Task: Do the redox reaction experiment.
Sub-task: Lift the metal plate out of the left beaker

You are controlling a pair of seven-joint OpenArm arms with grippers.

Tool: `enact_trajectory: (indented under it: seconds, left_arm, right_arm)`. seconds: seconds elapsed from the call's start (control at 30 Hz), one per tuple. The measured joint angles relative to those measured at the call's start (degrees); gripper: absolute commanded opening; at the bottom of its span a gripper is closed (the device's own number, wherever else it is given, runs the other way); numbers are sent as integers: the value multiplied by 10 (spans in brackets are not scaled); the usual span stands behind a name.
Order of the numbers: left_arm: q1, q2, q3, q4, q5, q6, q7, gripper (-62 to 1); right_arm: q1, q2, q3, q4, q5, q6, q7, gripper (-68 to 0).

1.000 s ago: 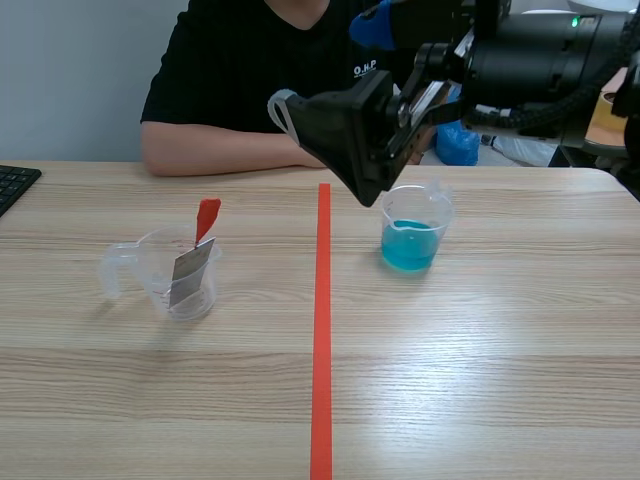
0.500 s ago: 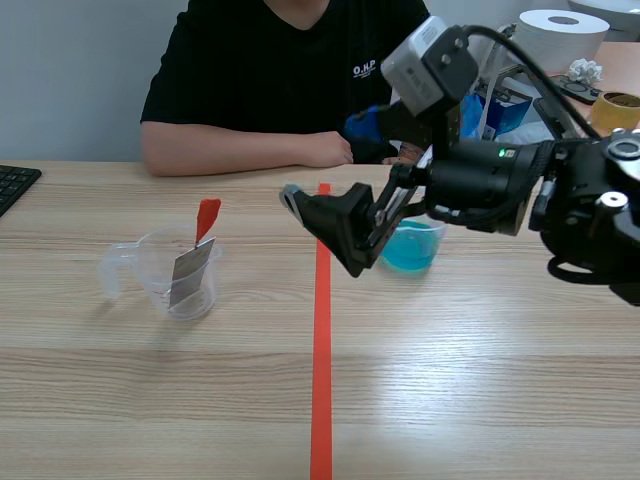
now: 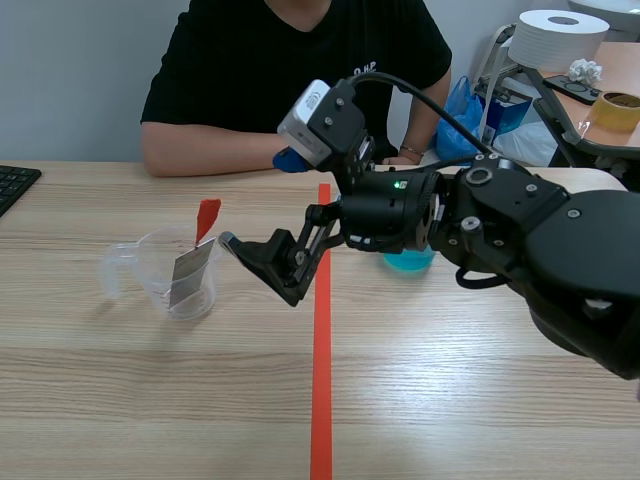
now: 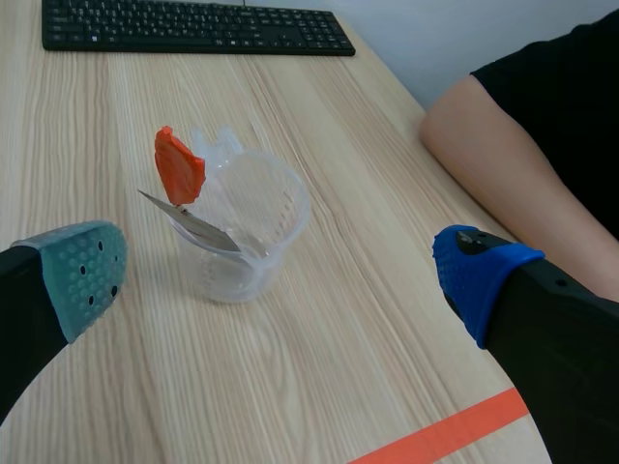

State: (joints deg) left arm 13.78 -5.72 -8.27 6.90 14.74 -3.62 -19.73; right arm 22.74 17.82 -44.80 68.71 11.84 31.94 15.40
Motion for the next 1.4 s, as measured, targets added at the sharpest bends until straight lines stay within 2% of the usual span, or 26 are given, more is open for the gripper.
enact_trajectory:
  seconds: [0.17, 0.43, 0.8, 1.0, 1.13, 1.3, 1.4]
  left_arm:
    - [0, 0, 0, 0, 0, 0, 0, -567]
    - [0, 0, 0, 0, 0, 0, 0, -567]
    - [0, 0, 0, 0, 0, 0, 0, -567]
    - [0, 0, 0, 0, 0, 0, 0, -567]
    - [0, 0, 0, 0, 0, 0, 0, -567]
    - [0, 0, 0, 0, 0, 0, 0, -567]
    - [0, 0, 0, 0, 0, 0, 0, -567]
  right_arm:
    - [17, -21, -11, -10, -5, -4, 0, -143]
    - [21, -51, -18, -16, -35, -16, -10, -239]
    - [21, -59, -18, -20, -35, -19, -33, -485]
    - [21, -59, -18, -20, -35, -19, -35, -658]
    - [21, -59, -18, -20, -35, -19, -33, -669]
    - [23, -59, -18, -20, -35, -19, 15, -669]
    - [33, -59, -18, -20, -23, -15, 15, -669]
